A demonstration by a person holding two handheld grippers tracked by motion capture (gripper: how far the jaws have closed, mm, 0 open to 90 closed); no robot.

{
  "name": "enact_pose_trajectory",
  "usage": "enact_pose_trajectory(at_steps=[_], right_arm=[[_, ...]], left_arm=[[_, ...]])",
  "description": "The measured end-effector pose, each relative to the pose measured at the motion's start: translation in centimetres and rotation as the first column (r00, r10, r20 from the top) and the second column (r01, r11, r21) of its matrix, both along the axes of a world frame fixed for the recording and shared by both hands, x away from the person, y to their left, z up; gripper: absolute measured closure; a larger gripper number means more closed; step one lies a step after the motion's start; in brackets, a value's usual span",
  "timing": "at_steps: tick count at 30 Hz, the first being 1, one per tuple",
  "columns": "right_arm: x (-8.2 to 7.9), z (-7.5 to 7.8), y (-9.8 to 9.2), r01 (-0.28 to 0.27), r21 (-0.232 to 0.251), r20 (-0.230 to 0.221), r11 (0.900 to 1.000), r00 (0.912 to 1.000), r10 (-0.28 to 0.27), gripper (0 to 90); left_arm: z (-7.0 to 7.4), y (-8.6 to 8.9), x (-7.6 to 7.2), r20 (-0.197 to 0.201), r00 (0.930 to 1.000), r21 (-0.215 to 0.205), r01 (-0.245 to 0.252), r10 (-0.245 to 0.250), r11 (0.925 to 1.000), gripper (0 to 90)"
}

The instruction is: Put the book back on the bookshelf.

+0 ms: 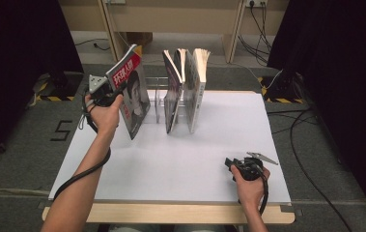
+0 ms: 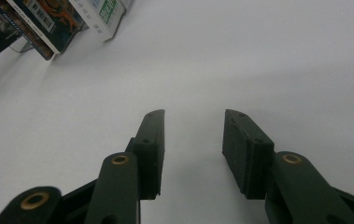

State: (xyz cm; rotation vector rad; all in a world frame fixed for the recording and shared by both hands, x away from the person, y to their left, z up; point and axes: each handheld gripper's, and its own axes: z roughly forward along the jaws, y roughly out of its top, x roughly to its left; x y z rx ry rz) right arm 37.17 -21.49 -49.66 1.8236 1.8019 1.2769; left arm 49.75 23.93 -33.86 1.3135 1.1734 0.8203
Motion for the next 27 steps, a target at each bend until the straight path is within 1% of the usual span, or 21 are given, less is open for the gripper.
enact_pose_trajectory(at_steps=[1, 2, 3, 4, 5, 6, 7, 9, 10, 12, 15, 18, 27], right_arm=[[0.0, 0.0, 0.0, 0.0, -0.001, 0.0, 1.0, 1.0, 0.0, 59.8], [0.0, 0.0, 0.0, 0.0, -0.001, 0.0, 1.0, 1.0, 0.0, 59.8], [0.0, 0.0, -0.1, 0.003, 0.004, -0.002, 1.0, 1.0, -0.003, 59.9], [0.0, 0.0, -0.1, 0.004, 0.006, -0.003, 1.0, 1.0, -0.004, 59.9], [0.0, -0.1, -0.1, 0.004, 0.005, -0.003, 1.0, 1.0, -0.004, 59.9], [0.0, -0.1, -0.1, 0.004, 0.005, -0.003, 1.0, 1.0, -0.004, 59.9], [0.0, -0.1, 0.0, 0.003, 0.005, -0.003, 1.0, 1.0, -0.003, 59.9], [0.0, 0.0, -0.1, 0.004, 0.007, -0.002, 1.0, 1.0, -0.004, 59.9], [0.0, 0.0, -0.1, 0.004, 0.007, -0.001, 1.0, 1.0, -0.004, 59.9], [0.0, 0.0, -0.1, 0.006, 0.008, -0.002, 1.0, 1.0, -0.006, 59.9], [0.0, 0.0, -0.1, 0.006, 0.008, -0.002, 1.0, 1.0, -0.006, 59.9], [0.0, 0.0, -0.1, 0.007, 0.01, -0.002, 1.0, 1.0, -0.007, 60.0], [0.1, 0.0, -0.2, 0.009, 0.009, -0.003, 1.0, 1.0, -0.008, 60.0]], left_arm=[[0.4, -0.1, 0.2, 0.017, 0.9999, 0.005, -0.002, 0.002, 1.0, 86.5], [0.4, -0.1, 0.2, 0.017, 0.9999, 0.005, -0.002, 0.002, 1.0, 86.5], [0.9, -0.4, 0.5, 0.03, 0.9995, 0.023, -0.001, 0.001, 0.9997, 86.5], [0.9, -0.4, 0.5, 0.03, 0.9995, 0.023, -0.001, 0.001, 0.9997, 86.5], [1.5, -0.7, 0.8, 0.037, 0.9993, 0.028, 0.001, -0.002, 0.9996, 86.5], [1.5, -0.7, 0.8, 0.037, 0.9993, 0.028, 0.001, -0.002, 0.9996, 86.5], [2.1, -0.9, 1.0, 0.047, 0.9989, 0.038, 0.001, -0.003, 0.9993, 86.5], [2.7, -1.1, 1.2, 0.062, 0.998, 0.029, 0.001, -0.003, 0.9996, 86.5], [2.7, -1.1, 1.2, 0.062, 0.998, 0.029, 0.001, -0.003, 0.9996, 86.5], [3.3, -1.4, 1.4, 0.075, 0.9972, 0.037, 0.005, -0.008, 0.9993, 86.5], [3.7, -1.7, 1.6, 0.083, 0.9965, 0.051, 0.002, -0.006, 0.9987, 86.5], [3.7, -1.7, 1.9, 0.084, 0.9965, 0.047, 0.001, -0.005, 0.9989, 86.5], [3.6, -2.1, 2.5, 0.084, 0.9965, 0.056, 0.001, -0.006, 0.9984, 86.5]])
